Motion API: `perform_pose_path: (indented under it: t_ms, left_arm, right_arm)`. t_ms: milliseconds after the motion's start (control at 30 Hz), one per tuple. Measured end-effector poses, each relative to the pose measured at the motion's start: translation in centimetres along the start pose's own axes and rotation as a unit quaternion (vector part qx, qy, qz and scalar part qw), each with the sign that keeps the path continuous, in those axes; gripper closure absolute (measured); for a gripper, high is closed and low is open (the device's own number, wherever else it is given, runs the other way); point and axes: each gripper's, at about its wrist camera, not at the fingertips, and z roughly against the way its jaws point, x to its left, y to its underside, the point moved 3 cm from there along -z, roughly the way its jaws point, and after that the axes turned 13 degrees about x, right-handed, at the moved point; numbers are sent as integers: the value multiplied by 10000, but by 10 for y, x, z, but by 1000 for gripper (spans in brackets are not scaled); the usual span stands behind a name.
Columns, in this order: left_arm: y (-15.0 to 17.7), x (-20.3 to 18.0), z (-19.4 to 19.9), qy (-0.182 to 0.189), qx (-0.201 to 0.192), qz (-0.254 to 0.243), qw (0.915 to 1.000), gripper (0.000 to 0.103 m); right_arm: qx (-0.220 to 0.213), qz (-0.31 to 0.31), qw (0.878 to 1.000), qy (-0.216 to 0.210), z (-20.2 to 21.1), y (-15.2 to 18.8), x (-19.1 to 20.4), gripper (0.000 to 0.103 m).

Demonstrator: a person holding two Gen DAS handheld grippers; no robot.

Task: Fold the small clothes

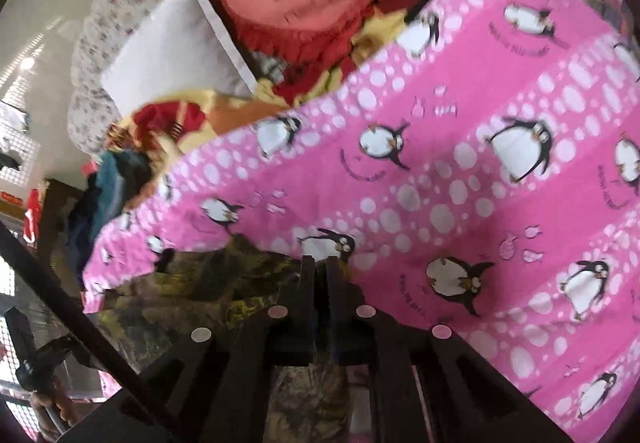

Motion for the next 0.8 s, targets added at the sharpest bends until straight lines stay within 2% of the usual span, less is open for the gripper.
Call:
perform_pose_path:
  t_ms: [100, 133, 167, 233, 333, 433, 533, 600, 633, 667, 700, 767, 800]
  left_arm:
    - [-4, 4, -1, 0, -31, 110, 9999, 87]
    - [-3, 5, 6, 13, -128, 76, 9999, 81]
    - [-2, 5, 12, -10, -207, 43, 9998, 77]
    - [4, 4, 32, -93, -406, -78, 9991, 66]
    - [18, -5, 51, -65, -569, -331, 9978, 60]
    - [38, -15, 56, -54, -706, -540, 9960, 49]
    - [49, -23, 37, -53, -600, -625, 9962, 49]
    - [52, -25, 16, -42, -413, -596, 9974, 49]
    - [54, -27, 5, -2, -347, -556, 9979, 49]
    - [55, -28, -5, 45, -232, -517, 9984, 49]
    - [56, -30, -13, 68, -136, -507, 9986, 49]
    - [60, -33, -14, 44, -147, -529, 9985, 49]
    - [62, -34, -11, 73, -176, -540, 9984, 49]
  right_arm:
    - [-244, 48, 9996, 148, 14, 5, 2, 95]
    - [-339, 74, 9992, 207, 22, 8, 3, 90]
    - [-383, 111, 9989, 233, 32, 13, 5, 81]
    - [-428, 247, 9988, 27, 50, 29, 12, 79]
    - [-172, 737, 9967, -300, 57, 62, 34, 79]
    - [95, 1229, 9916, -390, 46, 93, 56, 79]
    - [342, 1673, 9850, -243, 23, 118, 71, 79]
    - [457, 1709, 9842, 84, 7, 124, 67, 79]
    - [467, 1680, 9837, 440, -1, 123, 57, 79]
    - [460, 1587, 9835, 743, -7, 120, 44, 86]
    - [497, 1410, 9858, 769, -9, 118, 32, 100]
    - [509, 1022, 9927, 397, -4, 112, 13, 103]
    - [494, 987, 9929, 449, 0, 112, 11, 103]
